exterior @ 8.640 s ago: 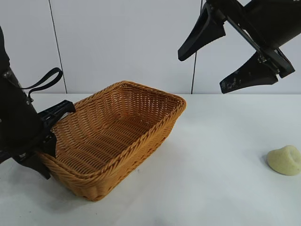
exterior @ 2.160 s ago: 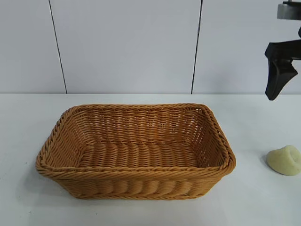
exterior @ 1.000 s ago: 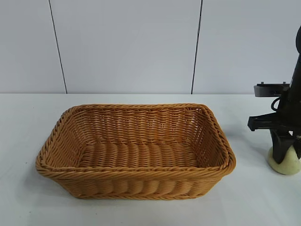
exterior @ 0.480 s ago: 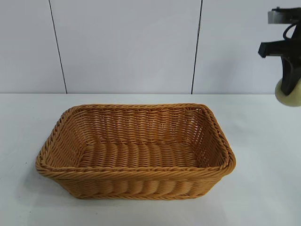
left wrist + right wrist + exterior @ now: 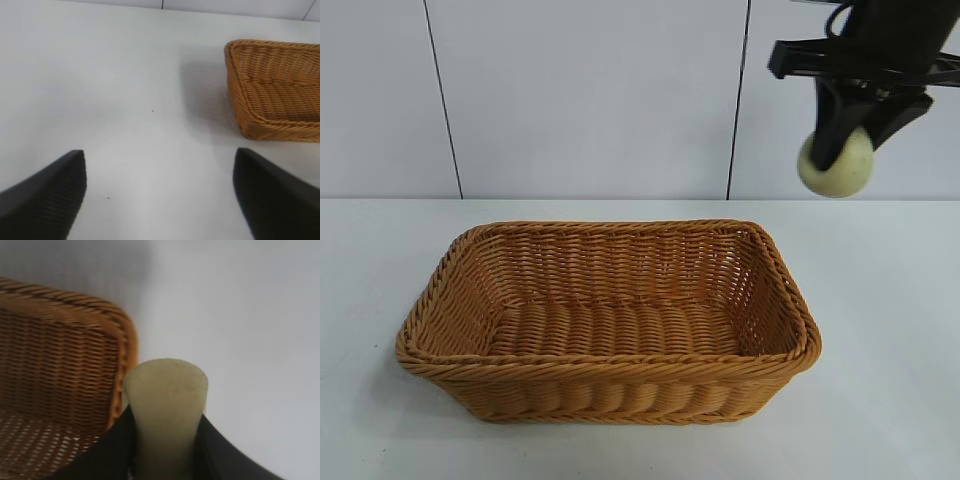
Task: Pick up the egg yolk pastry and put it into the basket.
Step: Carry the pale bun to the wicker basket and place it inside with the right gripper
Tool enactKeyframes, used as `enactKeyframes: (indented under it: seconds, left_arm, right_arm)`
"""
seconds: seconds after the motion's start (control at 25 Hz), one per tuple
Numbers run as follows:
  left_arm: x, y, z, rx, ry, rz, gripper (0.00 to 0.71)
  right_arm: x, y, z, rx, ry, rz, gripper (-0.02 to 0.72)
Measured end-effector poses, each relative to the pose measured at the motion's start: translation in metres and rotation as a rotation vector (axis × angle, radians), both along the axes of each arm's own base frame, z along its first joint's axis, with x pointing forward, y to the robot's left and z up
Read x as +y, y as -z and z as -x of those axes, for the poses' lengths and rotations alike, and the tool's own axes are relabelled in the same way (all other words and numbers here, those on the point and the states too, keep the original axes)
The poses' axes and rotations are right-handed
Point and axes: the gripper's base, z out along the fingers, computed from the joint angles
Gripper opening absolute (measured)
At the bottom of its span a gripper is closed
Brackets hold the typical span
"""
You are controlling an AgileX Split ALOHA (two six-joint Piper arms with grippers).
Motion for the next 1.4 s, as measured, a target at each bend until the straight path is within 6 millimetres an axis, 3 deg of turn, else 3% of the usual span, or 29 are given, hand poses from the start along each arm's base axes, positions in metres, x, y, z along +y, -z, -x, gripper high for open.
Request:
enactKeyframes:
  seconds: [0.16, 0.36, 0.52, 0.68, 0.88, 1.08, 1.2, 1.4]
  left_arm:
    - [0.0, 0.0, 0.0, 0.0, 0.0, 0.0, 0.583]
    - [0.0, 0.0, 0.0, 0.0, 0.0, 0.0, 0.583]
    - [0.0, 0.0, 0.0, 0.0, 0.0, 0.0, 0.583]
    - [0.0, 0.0, 0.0, 0.0, 0.0, 0.0, 0.583]
    - [0.0, 0.0, 0.0, 0.0, 0.0, 0.0, 0.583]
    - [0.0, 0.0, 0.0, 0.0, 0.0, 0.0, 0.583]
    - [0.0, 0.0, 0.0, 0.0, 0.0, 0.0, 0.583]
    - [0.0, 0.0, 0.0, 0.0, 0.0, 0.0, 0.583]
  right_arm:
    - [0.035, 0.015, 0.008, -0.01, -0.067, -0.016, 0.205]
    - [0.064, 0.061, 0.005, 0.024, -0.098, 0.001, 0.205]
    - [0.072, 0.1, -0.003, 0.059, -0.095, 0.027, 0.205]
    - [0.074, 0.122, -0.006, 0.088, -0.093, 0.047, 0.219]
    - [0.074, 0.124, -0.006, 0.089, -0.093, 0.048, 0.321]
    - [0.073, 0.124, -0.004, 0.112, -0.095, 0.063, 0.603]
    - [0.071, 0.114, -0.002, 0.111, -0.098, 0.063, 0.646]
    - [0.072, 0.067, -0.006, 0.101, -0.126, 0.098, 0.658]
